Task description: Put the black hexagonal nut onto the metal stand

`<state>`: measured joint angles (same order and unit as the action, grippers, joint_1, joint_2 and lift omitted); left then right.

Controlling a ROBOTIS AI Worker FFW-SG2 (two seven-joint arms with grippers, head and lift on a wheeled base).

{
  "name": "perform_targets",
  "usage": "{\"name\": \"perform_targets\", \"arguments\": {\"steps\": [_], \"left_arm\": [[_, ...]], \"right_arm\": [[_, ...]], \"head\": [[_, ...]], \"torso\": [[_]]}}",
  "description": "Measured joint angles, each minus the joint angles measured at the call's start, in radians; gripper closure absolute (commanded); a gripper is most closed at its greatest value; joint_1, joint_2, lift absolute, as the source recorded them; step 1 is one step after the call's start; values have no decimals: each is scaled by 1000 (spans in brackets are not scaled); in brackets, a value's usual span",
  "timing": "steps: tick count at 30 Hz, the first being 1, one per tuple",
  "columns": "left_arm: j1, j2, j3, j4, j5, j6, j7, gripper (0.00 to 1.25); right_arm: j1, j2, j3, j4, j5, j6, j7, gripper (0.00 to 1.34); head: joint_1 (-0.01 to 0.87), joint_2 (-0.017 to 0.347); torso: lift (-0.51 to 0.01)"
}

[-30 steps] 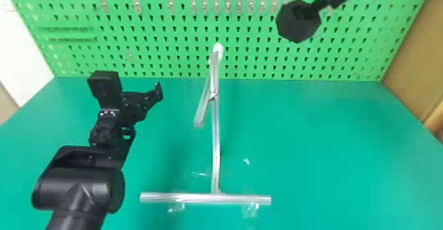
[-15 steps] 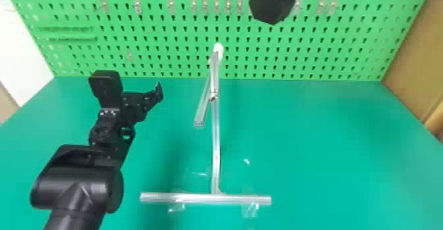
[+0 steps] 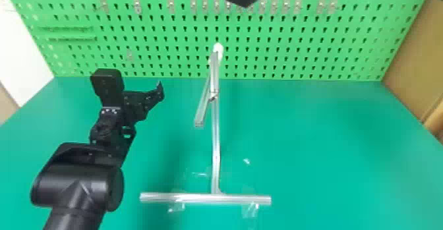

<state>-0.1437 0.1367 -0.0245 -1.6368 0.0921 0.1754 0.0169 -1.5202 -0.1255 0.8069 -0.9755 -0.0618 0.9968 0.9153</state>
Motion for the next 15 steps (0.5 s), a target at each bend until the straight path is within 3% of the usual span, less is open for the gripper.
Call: {"name": "perform_targets", "arguments": {"steps": [7, 15], "left_arm": [[0, 0, -2, 0, 0, 2, 0, 114], [5, 2, 6, -3, 0, 3, 0, 114]], "right_arm": [[26, 34, -42, -9, -135, 0, -147, 1133], [27, 27, 80, -4, -265, -3, -182, 1133]], "head": [[693, 81], [693, 81]], "torso": [[-1], [-1]]}}
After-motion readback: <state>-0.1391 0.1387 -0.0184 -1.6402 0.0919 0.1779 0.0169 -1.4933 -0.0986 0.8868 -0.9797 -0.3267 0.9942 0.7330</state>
